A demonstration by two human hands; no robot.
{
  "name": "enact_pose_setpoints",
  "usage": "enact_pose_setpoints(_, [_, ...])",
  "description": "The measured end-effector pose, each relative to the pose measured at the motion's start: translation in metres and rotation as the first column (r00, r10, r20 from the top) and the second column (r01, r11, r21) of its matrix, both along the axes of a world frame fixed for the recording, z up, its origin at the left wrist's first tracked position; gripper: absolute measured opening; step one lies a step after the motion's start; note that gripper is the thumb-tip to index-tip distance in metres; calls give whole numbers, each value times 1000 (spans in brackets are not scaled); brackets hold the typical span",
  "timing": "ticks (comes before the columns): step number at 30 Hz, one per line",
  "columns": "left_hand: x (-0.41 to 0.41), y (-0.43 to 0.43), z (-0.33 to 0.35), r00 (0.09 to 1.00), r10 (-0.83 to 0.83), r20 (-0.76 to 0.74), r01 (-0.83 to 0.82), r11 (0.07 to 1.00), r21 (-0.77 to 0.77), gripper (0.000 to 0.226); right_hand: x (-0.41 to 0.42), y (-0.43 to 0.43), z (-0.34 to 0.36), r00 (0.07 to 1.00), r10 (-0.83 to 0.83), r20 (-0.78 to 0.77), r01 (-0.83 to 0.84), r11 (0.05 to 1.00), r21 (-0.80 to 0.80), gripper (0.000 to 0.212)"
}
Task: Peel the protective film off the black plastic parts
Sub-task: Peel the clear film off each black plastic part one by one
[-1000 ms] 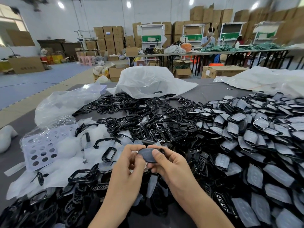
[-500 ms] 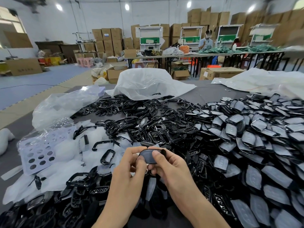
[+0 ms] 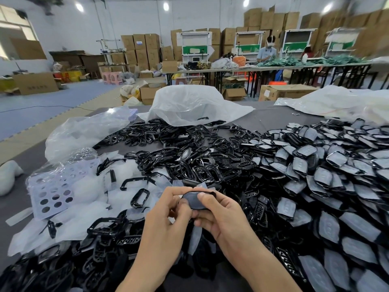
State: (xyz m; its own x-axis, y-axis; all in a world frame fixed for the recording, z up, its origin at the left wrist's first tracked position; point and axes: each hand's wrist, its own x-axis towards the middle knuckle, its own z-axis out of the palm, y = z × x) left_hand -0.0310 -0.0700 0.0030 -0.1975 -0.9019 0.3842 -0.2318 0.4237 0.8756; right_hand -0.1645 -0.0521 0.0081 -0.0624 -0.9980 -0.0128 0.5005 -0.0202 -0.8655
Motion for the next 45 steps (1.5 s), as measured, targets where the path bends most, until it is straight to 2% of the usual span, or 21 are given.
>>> enact_pose_setpoints(8, [3,-4,-5,998,-32,49,36,995,-90,30,-1,-1,-2,999,25,25,-25,999,23,9])
enact_pose_setpoints(11, [4,-5,-5,991,-29,132,50,986,-157,27,-3,-1,-2,999,37,29,-37,999,21,22])
enact_pose_setpoints(15, [5,-3,-7,976,14,217,39,970,-239,27,-7,0,-1,997,29,-70,-28,1000,7,34])
enact_pose_setpoints(19, [4,3,-6,955,69,289,39,936,-351,33,-9,3,2,984,-22,-178,21,1000,-5,15])
enact_pose_setpoints(22, [6,4,-3,940,124,319,22,909,-417,33,-11,5,3,968,-115,-225,119,993,4,18])
enact_pose_setpoints(27, [6,9,2,865,105,490,175,852,-493,30,-12,2,2,964,-229,-139,225,973,-42,39])
enact_pose_setpoints(31, [0,14,-2,863,11,505,271,834,-481,36,-12,-1,-2,957,-267,-111,264,964,-41,42])
enact_pose_setpoints(34, [-5,17,-7,878,-34,477,291,830,-475,44,-14,-1,-3,957,-276,-93,275,961,-23,35])
enact_pose_setpoints(37, [-3,17,-10,926,-17,378,197,875,-443,40,-16,-2,-5,957,-278,-80,276,961,-31,34])
enact_pose_setpoints(39, [0,14,-10,969,29,247,61,935,-349,29,-15,-1,-4,962,-249,-116,244,968,-54,34])
enact_pose_setpoints(41, [1,7,-8,995,42,90,-22,977,-213,21,-11,1,-4,964,-184,-192,171,982,-81,21])
enact_pose_setpoints(43, [1,2,-5,1000,25,-13,-26,996,-83,21,-6,3,-5,962,-112,-248,85,990,-116,11])
enact_pose_setpoints(45, [1,-1,-1,998,-22,-60,24,999,28,11,-4,4,-8,958,-73,-276,33,989,-147,10])
